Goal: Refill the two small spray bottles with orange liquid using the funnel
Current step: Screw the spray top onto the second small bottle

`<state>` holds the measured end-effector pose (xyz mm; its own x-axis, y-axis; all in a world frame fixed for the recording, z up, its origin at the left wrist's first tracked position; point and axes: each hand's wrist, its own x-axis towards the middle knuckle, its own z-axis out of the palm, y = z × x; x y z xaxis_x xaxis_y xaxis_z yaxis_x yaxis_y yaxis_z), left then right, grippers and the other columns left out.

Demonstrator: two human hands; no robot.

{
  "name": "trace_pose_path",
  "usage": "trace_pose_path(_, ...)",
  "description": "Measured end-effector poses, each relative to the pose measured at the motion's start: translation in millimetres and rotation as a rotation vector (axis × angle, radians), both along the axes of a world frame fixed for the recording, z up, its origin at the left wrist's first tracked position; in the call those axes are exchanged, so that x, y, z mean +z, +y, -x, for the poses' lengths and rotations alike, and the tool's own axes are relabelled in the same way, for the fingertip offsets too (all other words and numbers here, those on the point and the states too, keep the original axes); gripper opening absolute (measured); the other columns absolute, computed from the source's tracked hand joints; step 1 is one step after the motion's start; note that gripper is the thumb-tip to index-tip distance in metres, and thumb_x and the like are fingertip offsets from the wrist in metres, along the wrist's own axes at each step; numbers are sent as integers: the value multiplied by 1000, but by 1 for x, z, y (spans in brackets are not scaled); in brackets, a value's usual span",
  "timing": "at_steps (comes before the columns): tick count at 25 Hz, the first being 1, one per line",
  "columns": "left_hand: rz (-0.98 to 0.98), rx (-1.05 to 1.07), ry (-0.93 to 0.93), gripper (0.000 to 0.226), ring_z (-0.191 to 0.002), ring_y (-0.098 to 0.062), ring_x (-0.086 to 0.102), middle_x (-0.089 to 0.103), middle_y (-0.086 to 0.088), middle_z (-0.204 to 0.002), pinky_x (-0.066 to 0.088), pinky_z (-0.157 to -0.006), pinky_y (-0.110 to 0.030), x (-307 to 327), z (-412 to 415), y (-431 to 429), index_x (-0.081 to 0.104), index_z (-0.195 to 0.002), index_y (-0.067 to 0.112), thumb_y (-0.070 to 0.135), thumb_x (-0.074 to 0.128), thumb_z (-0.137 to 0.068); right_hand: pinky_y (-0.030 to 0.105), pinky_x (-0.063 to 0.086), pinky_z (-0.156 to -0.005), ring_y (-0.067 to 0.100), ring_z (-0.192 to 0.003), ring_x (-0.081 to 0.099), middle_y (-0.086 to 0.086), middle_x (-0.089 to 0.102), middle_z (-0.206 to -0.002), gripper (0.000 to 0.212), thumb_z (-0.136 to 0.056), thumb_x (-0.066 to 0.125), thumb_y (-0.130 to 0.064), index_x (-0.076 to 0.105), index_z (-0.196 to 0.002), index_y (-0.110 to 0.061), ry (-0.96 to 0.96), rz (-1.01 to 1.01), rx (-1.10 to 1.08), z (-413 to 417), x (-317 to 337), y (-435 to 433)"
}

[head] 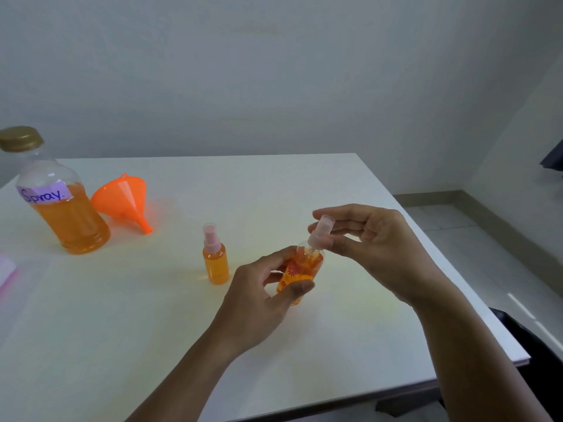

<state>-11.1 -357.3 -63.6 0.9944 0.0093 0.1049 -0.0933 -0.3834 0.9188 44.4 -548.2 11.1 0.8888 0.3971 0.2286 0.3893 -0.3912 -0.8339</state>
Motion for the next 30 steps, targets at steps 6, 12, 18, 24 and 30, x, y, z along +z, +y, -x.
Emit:
trace_pose_path(6, -6, -15, 8, 61, -109, -7, 65, 69, 20, -118, 55, -97, -38, 0, 0, 2, 58, -133, 36, 58, 68, -77, 33, 47, -108, 0, -122, 62, -18, 74, -120, 62, -76, 76, -46, 63, -134, -29, 84, 61, 101, -2, 0, -6)
trace_pose_path(12, -15, -29, 18, 58, -107, -5, 65, 70, 21, -114, 55, -97, -36, 0, 0, -1, 61, -129, 38, 59, 66, -75, 21, 47, -89, -8, -102, 66, -27, 74, -103, 50, -58, 78, -66, 74, -99, -39, 42, 91, -73, -5, -10, 0)
trace_pose_path(18, -20, -54, 17, 53, -106, -3, 66, 71, 22, -111, 56, -95, -32, -2, -3, 0, 63, -126, 37, 55, 70, -77, 33, 54, -91, 5, -101, 71, -16, 78, -103, 37, -71, 79, -45, 76, -105, -28, 109, -53, 41, -5, -10, -3)
trace_pose_path(24, -17, -62, 9, 54, -105, 0, 65, 70, 26, -111, 55, -93, -27, -3, -8, -7, 60, -128, 41, 59, 68, -78, 30, 55, -93, 0, -113, 65, -21, 73, -118, 60, -73, 76, -52, 65, -129, -32, 157, -27, 55, -11, -13, -10)
trace_pose_path(30, -13, -28, -19, 49, -102, -3, 67, 71, 24, -109, 56, -90, -26, -3, -11, -12, 64, -124, 39, 59, 67, -79, 40, 56, -97, 10, -104, 74, -6, 81, -101, 34, -80, 73, -30, 74, -113, -24, 168, -212, -18, -7, -15, -2)
